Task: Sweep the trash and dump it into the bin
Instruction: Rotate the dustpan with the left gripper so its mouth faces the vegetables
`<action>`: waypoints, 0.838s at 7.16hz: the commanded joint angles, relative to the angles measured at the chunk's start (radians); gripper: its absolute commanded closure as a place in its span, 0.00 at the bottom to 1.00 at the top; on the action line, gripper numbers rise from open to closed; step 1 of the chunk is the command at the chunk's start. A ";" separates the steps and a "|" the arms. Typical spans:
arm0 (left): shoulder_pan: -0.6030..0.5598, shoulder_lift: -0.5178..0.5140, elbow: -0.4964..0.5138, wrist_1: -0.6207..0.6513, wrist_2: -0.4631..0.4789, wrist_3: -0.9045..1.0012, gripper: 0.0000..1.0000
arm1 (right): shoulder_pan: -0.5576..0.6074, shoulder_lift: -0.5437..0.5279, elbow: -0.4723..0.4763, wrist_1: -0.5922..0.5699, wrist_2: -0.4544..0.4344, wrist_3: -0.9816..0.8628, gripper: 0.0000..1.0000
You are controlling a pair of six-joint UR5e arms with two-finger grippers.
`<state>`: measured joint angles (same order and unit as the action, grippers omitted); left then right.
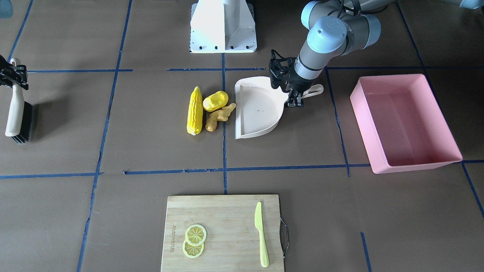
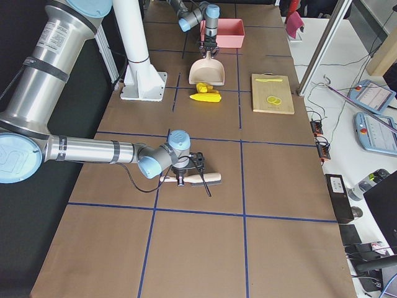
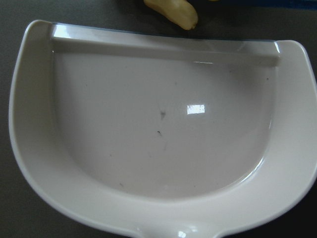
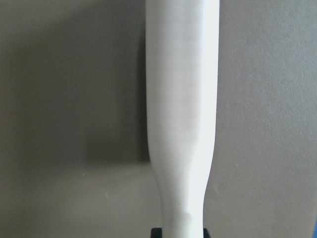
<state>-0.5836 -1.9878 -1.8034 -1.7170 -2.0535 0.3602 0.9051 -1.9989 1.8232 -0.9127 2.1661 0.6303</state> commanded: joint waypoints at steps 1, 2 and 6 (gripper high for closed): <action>0.016 -0.020 0.027 -0.004 -0.001 -0.020 0.99 | 0.000 0.002 0.002 0.000 0.001 0.000 1.00; 0.018 -0.022 0.029 -0.006 -0.001 -0.021 0.99 | -0.002 0.003 0.005 0.000 0.004 0.005 1.00; 0.018 -0.022 0.027 -0.009 -0.002 -0.023 0.99 | -0.012 0.066 0.059 -0.009 0.044 0.176 1.00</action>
<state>-0.5661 -2.0095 -1.7757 -1.7235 -2.0544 0.3386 0.8984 -1.9594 1.8654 -0.9182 2.1904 0.7634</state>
